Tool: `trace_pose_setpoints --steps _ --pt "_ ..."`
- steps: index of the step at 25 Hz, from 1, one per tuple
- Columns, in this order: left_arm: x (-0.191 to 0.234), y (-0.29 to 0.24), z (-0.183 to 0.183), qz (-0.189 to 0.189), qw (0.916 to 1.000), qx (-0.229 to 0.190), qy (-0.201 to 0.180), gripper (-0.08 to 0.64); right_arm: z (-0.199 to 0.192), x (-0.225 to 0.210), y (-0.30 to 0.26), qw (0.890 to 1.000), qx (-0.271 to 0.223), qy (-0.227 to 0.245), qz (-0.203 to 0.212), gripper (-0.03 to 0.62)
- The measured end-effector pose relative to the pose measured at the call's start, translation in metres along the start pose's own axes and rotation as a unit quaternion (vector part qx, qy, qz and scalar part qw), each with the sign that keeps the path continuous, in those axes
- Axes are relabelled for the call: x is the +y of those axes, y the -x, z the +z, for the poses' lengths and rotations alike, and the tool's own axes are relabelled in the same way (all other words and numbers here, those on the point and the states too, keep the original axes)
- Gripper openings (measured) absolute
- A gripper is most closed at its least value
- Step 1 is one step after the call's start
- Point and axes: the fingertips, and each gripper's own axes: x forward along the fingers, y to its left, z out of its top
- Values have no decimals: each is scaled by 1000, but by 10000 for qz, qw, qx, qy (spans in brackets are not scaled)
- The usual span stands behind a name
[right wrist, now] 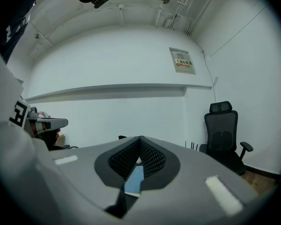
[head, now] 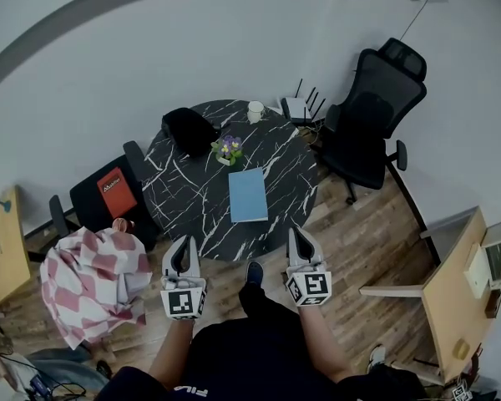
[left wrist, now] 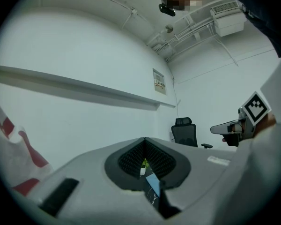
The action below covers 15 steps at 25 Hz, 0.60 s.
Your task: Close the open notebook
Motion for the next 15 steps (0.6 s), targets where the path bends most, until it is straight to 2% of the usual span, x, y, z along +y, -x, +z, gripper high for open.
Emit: trace_pose_setpoints --steps 15 --pt "13 3 -4 107 9999 52 48 0 8 14 8 9996 -108 223 162 11"
